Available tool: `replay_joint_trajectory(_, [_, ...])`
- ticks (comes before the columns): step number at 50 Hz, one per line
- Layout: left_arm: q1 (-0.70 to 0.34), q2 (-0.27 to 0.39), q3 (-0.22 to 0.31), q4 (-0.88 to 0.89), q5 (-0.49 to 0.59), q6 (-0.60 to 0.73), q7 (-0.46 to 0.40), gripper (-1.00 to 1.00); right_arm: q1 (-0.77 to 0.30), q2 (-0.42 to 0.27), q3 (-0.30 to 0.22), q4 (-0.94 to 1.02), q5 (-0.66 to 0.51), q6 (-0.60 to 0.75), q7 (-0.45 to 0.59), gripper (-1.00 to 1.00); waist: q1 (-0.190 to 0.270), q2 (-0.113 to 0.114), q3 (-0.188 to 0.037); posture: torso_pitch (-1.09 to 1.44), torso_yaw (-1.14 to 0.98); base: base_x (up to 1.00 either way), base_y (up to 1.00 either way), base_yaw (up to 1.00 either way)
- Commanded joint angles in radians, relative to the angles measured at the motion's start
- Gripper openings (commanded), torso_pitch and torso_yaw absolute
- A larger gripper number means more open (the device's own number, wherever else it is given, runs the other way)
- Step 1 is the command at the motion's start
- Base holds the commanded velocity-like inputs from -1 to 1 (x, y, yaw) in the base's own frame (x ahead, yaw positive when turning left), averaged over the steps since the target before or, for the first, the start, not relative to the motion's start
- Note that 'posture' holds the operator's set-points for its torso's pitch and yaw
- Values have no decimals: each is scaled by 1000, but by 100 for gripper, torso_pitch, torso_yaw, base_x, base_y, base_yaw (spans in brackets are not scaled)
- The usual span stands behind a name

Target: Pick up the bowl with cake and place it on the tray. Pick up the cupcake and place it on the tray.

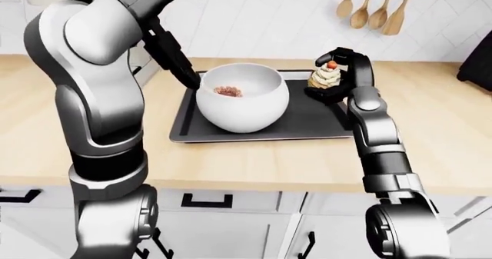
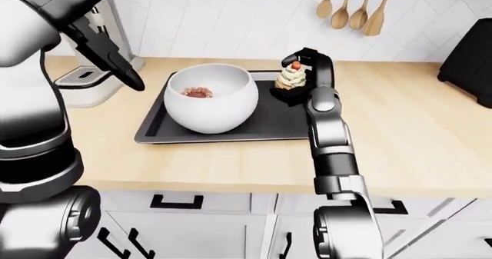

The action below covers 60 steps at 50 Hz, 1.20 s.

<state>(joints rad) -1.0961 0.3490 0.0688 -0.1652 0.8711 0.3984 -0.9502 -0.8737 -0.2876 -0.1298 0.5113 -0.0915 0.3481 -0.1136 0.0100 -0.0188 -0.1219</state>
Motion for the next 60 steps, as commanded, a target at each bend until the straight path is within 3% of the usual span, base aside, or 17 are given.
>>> replay_joint_trajectory(1, [-19,7,12,-21,1,-7,25,100,-37,-14,-10,-44,-6,-42,-9,-100,0,-1,-23,-23,0,0,0,0])
replay_joint_trajectory(15, [24,0,11,-36,-7,-10,42,100,-38,1,-1,105,-31,-145,-38,-100,1,-2,-30,-23,0,0,0,0])
replay_joint_trajectory(37, [65,-14,9,-47,-3,-25,51,100,-32,4,1,175,-31,-196,-52,-100,3,-2,-43,-23,0,0,0,0])
replay_joint_trajectory(38, [65,-14,10,-47,-4,-25,51,100,-32,4,2,178,-31,-196,-50,-51,3,-2,-43,-23,0,0,0,0])
replay_joint_trajectory(41, [63,-13,9,-48,-5,-24,50,100,-34,4,3,176,-32,-192,-50,-44,3,-2,-44,-23,0,0,0,0])
replay_joint_trajectory(45, [61,-12,9,-50,-5,-23,48,100,-32,4,3,174,-32,-192,-49,-19,4,-2,-44,-23,0,0,0,0])
replay_joint_trajectory(51, [51,-7,13,-51,-11,-17,45,100,-26,4,2,157,-32,-180,-46,-11,4,-2,-44,-23,0,0,0,0])
replay_joint_trajectory(56, [46,0,15,-60,-13,-8,37,100,-18,4,1,150,-31,-180,-44,12,4,-2,-44,-23,0,0,0,0])
replay_joint_trajectory(57, [45,1,15,-60,-14,-9,37,100,-18,4,1,162,-31,-190,-44,29,4,-2,-44,-23,0,0,0,0])
replay_joint_trajectory(60, [44,1,15,-59,-15,-9,39,100,-16,5,1,155,-29,-185,-42,35,4,-3,-43,-23,0,0,0,0])
